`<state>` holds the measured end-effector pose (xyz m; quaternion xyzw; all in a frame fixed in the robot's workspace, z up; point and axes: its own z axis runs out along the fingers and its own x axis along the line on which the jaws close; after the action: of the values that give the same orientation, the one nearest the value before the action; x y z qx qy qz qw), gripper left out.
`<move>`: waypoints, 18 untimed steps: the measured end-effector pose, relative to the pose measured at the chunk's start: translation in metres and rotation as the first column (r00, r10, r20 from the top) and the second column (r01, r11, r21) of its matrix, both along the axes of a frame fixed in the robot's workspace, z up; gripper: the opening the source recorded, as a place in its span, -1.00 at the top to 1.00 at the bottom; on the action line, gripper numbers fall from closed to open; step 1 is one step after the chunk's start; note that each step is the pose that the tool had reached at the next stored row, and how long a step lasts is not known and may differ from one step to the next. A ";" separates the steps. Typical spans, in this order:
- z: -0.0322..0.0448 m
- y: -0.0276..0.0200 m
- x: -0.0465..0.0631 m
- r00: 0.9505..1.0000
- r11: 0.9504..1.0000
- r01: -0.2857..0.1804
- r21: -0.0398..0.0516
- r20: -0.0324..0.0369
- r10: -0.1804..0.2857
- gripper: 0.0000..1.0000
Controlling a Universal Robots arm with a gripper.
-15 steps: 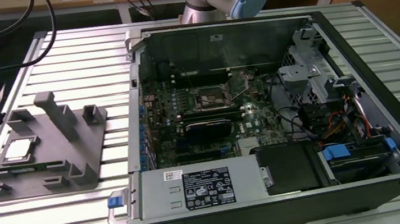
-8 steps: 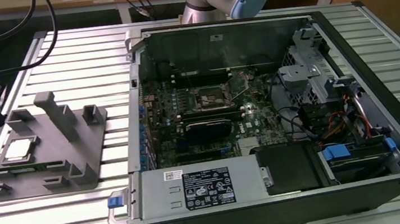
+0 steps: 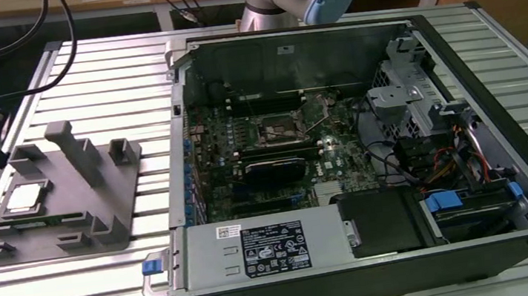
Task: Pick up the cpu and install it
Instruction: 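Pick up the cpu and move it towards the insertion slot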
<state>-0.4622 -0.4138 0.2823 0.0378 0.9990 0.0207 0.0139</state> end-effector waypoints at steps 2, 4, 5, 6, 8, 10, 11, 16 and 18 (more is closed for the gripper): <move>-0.0005 0.0000 0.000 1.000 1.000 0.000 0.000 0.000 0.000 0.79; -0.0010 0.0000 0.000 1.000 1.000 0.000 -0.001 0.000 0.000 0.79; -0.0013 0.0000 0.000 1.000 1.000 0.000 -0.001 0.000 0.000 0.79; -0.0016 0.0000 0.000 1.000 1.000 0.000 -0.001 0.000 0.000 0.79; -0.0023 0.0000 0.000 1.000 1.000 0.000 -0.002 0.000 0.000 0.79; -0.0033 0.0000 0.000 1.000 1.000 0.000 -0.002 0.000 0.000 0.79; -0.0038 0.0000 0.000 1.000 1.000 0.000 -0.002 0.000 0.000 0.79; -0.0060 0.0000 0.000 1.000 1.000 0.000 -0.002 0.000 0.000 0.79; -0.0071 0.0000 0.000 1.000 1.000 0.000 -0.002 0.000 0.000 0.79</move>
<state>-0.4622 -0.4138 0.2752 0.0378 0.9990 0.0197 0.0139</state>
